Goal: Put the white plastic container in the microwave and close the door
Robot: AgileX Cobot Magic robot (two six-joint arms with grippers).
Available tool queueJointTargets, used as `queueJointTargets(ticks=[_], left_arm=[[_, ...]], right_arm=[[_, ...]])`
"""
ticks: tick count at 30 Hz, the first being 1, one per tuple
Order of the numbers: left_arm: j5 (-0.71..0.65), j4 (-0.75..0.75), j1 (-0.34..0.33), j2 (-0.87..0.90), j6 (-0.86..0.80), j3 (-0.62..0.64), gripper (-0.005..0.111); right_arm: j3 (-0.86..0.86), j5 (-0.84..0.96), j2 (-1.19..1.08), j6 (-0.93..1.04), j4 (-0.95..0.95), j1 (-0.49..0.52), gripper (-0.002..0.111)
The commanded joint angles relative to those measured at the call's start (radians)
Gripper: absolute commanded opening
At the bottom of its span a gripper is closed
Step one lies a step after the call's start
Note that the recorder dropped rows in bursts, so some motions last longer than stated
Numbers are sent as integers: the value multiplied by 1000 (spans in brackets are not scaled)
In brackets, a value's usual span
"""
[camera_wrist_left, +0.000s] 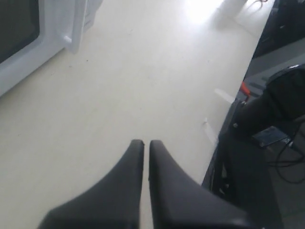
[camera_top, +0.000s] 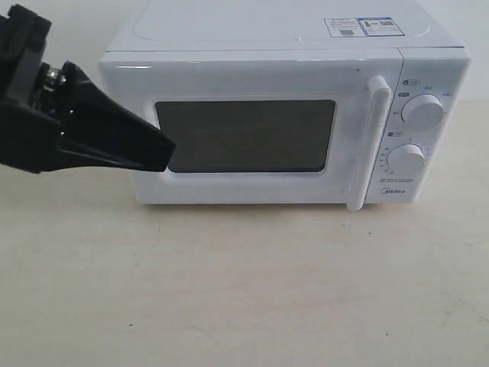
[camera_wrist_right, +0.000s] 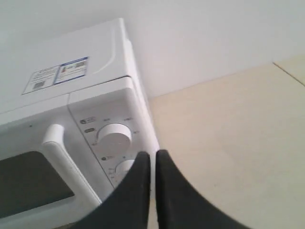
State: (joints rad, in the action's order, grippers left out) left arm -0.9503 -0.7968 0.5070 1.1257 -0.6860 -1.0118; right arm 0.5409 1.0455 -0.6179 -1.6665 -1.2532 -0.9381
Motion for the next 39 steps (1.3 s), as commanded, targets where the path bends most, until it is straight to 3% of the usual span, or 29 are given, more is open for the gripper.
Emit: queueJointTargets(ticks=[1, 4, 8, 15, 30, 32, 34, 39], left_arm=[[126, -145, 6, -100, -58, 83, 4], [235, -261, 6, -176, -126, 137, 4], [318, -281, 6, -248, -153, 183, 4], [236, -282, 6, -302, -153, 192, 4], [235, -260, 6, -315, -158, 192, 4], [307, -108, -22, -391, -194, 191, 4], [399, 71, -77, -505, -49, 193, 4], [224, 598, -293, -822, 395, 226, 4]], right_arm=[[-5, 46, 87, 8, 130, -4, 0], [-5, 43, 101, 8, 201, -4, 0], [-5, 43, 101, 12, 264, -4, 0], [-5, 43, 101, 9, 262, -4, 0], [-5, 43, 101, 9, 262, -4, 0], [-5, 43, 101, 9, 262, -4, 0], [-5, 43, 101, 9, 262, -4, 0], [-5, 43, 101, 9, 262, -4, 0]])
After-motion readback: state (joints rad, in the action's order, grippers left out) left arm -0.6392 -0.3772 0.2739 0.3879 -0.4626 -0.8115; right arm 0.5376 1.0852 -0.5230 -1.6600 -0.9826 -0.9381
